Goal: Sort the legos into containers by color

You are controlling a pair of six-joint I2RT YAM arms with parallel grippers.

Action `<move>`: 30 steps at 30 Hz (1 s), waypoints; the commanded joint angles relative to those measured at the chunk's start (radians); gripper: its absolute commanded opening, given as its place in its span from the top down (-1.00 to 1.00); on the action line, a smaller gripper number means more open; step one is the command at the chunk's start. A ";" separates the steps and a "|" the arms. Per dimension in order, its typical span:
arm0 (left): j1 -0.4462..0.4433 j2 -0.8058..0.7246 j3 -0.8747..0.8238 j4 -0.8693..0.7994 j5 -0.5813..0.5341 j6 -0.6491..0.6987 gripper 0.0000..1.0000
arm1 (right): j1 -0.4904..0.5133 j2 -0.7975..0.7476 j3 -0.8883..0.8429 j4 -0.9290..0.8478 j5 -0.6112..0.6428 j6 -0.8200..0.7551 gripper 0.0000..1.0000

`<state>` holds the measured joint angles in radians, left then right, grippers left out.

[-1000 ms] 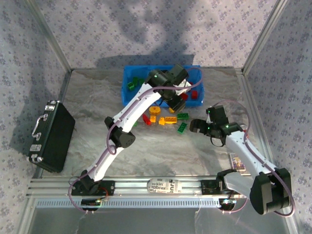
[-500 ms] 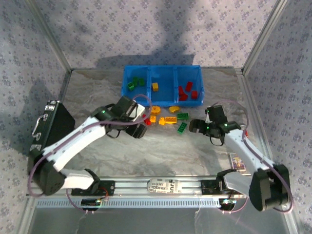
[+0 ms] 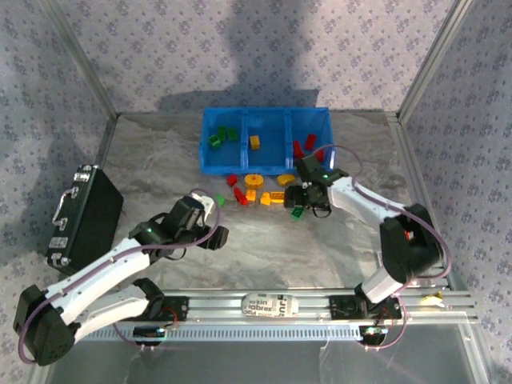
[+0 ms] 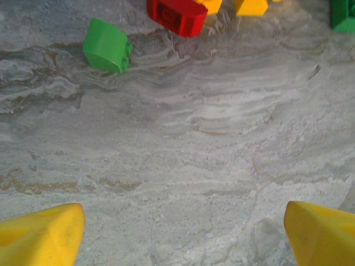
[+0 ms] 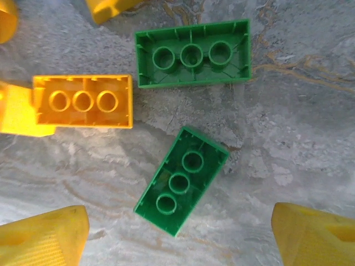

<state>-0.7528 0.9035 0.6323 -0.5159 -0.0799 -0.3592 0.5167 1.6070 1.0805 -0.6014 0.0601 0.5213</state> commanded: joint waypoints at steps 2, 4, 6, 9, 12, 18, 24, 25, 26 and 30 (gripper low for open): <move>0.001 -0.059 -0.052 0.077 -0.034 -0.072 -0.86 | 0.025 0.103 0.088 -0.098 0.090 0.058 -0.67; 0.003 -0.080 -0.077 0.092 -0.034 -0.086 -0.86 | 0.031 0.137 0.103 -0.103 0.105 0.078 -0.63; 0.006 -0.093 -0.095 0.102 -0.035 -0.096 -0.88 | 0.034 0.163 0.103 -0.104 0.111 0.091 -0.56; 0.010 -0.103 -0.111 0.112 -0.034 -0.099 -0.88 | 0.045 0.196 0.104 -0.107 0.127 0.099 -0.50; 0.013 -0.103 -0.118 0.118 -0.031 -0.094 -0.89 | 0.049 0.233 0.137 -0.097 0.120 0.122 -0.48; 0.018 -0.106 -0.116 0.120 -0.034 -0.093 -0.89 | 0.067 0.248 0.141 -0.102 0.144 0.136 -0.04; 0.024 -0.142 -0.135 0.120 -0.072 -0.125 -0.89 | 0.116 0.184 0.179 -0.154 0.210 0.126 0.30; 0.034 -0.151 -0.142 0.119 -0.076 -0.140 -0.92 | 0.134 0.170 0.199 -0.167 0.226 0.117 0.31; 0.046 -0.160 -0.149 0.121 -0.074 -0.155 -0.93 | 0.152 0.159 0.224 -0.175 0.233 0.116 0.31; 0.167 -0.165 -0.211 0.177 0.048 -0.237 -0.99 | 0.221 0.137 0.352 -0.148 0.197 0.008 0.29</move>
<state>-0.6460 0.7414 0.4614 -0.3885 -0.1040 -0.5217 0.6994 1.7947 1.3403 -0.7448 0.2455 0.5957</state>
